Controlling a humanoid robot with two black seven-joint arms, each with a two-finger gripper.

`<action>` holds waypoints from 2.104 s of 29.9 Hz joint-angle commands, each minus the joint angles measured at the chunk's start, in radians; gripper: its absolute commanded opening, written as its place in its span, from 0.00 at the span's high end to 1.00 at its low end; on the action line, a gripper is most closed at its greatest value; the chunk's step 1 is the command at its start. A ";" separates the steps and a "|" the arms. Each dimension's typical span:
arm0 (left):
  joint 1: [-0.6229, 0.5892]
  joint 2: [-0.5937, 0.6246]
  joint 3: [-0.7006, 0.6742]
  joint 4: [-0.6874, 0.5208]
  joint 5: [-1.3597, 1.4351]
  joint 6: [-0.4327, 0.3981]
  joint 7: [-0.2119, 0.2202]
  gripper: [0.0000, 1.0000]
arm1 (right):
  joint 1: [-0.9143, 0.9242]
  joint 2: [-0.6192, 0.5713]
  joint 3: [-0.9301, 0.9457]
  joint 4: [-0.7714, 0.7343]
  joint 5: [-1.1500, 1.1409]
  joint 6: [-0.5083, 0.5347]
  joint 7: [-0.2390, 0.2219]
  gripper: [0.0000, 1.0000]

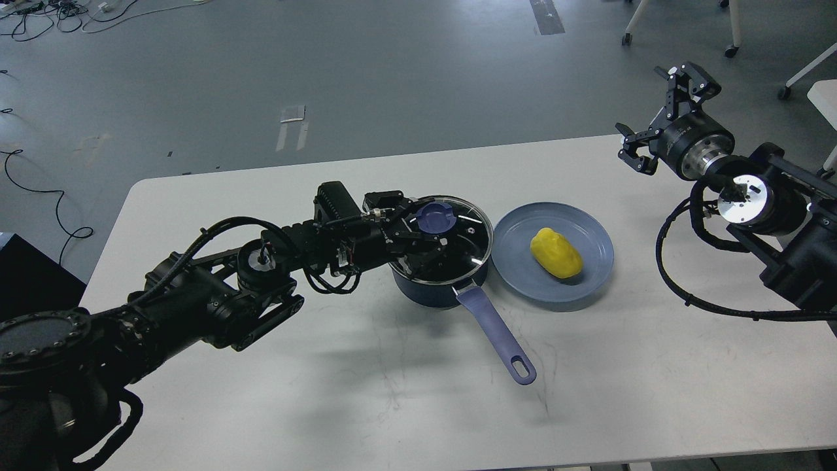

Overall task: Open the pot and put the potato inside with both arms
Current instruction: 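Lift the glass lid off the saucepan with the left gripper, then lower the lid onto the table nearer the robot and release it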

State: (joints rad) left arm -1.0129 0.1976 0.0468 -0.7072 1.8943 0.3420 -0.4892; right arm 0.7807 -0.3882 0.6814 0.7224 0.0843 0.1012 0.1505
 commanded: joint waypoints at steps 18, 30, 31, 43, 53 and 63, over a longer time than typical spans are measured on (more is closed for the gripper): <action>-0.124 0.305 -0.019 -0.244 -0.159 0.045 0.000 0.69 | 0.000 0.006 -0.003 -0.001 0.000 0.000 0.000 0.00; 0.028 0.508 -0.030 -0.248 -0.193 0.147 0.000 0.69 | 0.002 0.008 -0.008 -0.003 -0.001 0.002 0.000 0.00; 0.040 0.508 -0.030 -0.248 -0.193 0.147 0.000 0.69 | 0.002 0.008 -0.009 -0.003 -0.001 0.002 0.000 0.00; 0.149 0.508 -0.030 -0.203 -0.196 0.147 0.000 0.69 | 0.000 -0.017 -0.017 0.005 -0.001 0.002 0.000 0.00; 0.267 0.494 -0.031 -0.137 -0.198 0.147 0.000 0.69 | 0.000 -0.017 -0.019 0.003 -0.001 0.002 -0.002 0.00; 0.318 0.470 -0.030 -0.084 -0.205 0.147 0.000 0.67 | 0.000 -0.018 -0.017 0.000 -0.001 0.002 -0.002 0.00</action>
State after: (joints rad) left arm -0.7069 0.6694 0.0152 -0.7941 1.6927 0.4890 -0.4886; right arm 0.7807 -0.4055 0.6629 0.7234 0.0828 0.1025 0.1488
